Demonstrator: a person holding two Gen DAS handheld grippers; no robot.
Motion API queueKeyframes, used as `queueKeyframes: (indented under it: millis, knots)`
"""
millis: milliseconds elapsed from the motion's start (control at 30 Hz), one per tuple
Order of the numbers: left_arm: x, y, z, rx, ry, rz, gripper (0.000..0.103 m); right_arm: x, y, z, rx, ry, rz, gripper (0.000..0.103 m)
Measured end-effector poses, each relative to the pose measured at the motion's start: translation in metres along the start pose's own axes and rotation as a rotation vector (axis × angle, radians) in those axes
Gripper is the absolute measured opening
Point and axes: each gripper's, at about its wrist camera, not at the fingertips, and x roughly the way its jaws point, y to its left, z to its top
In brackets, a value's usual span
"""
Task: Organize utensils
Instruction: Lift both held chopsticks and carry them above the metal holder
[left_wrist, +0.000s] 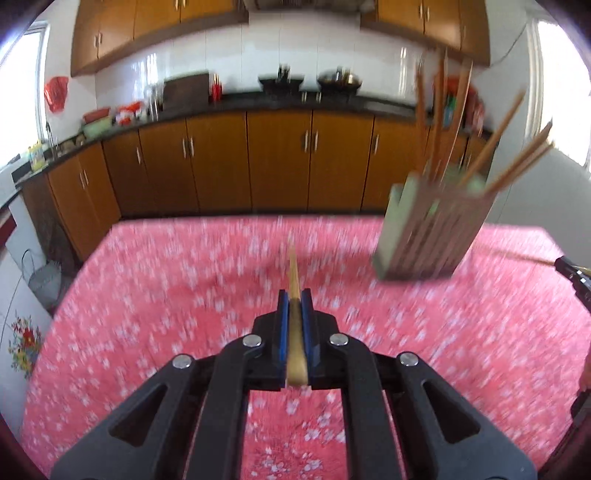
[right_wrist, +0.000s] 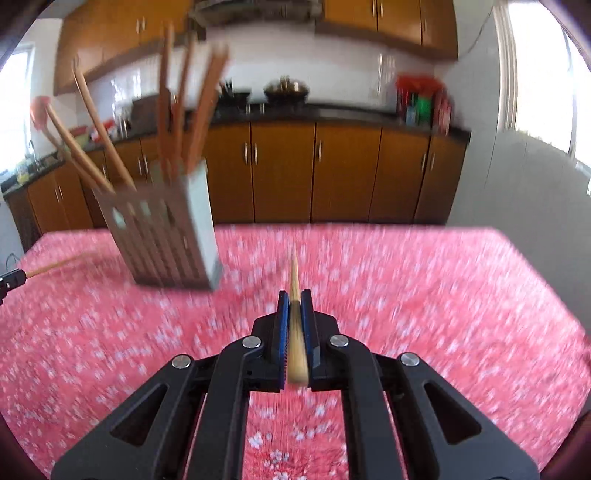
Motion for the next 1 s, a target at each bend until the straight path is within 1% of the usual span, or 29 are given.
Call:
queueKeyframes:
  millis: [133, 300, 400, 533, 633, 733, 867, 1000]
  knots:
    - [-0.028, -0.002, 0.025, -0.045, -0.090, -0.041, 0.008, -0.020, -0.002, 0.025, 0.024, -0.085, 0.015, 0.008]
    - [-0.046, -0.006, 0.040, -0.056, -0.135, -0.057, 0.008, -0.033, 0.002, 0.039, 0.028, -0.125, 0.041, 0.008]
    - [-0.061, -0.007, 0.052, -0.060, -0.161, -0.093, 0.008, -0.042, 0.009, 0.052, 0.046, -0.154, 0.082, 0.008]
    - [-0.086, -0.015, 0.071, -0.054, -0.211, -0.155, 0.008, -0.070, 0.010, 0.081, 0.082, -0.233, 0.162, 0.008]
    - [-0.110, -0.025, 0.086, -0.055, -0.259, -0.209, 0.008, -0.089, 0.010, 0.099, 0.111, -0.291, 0.220, 0.008]
    - [-0.128, -0.032, 0.098, -0.061, -0.317, -0.236, 0.008, -0.106, 0.010, 0.113, 0.134, -0.353, 0.257, 0.008]
    - [-0.138, -0.041, 0.114, -0.083, -0.390, -0.249, 0.008, -0.110, 0.018, 0.127, 0.145, -0.424, 0.266, 0.008]
    - [-0.141, -0.050, 0.132, -0.129, -0.449, -0.274, 0.008, -0.104, 0.027, 0.136, 0.143, -0.470, 0.259, 0.008]
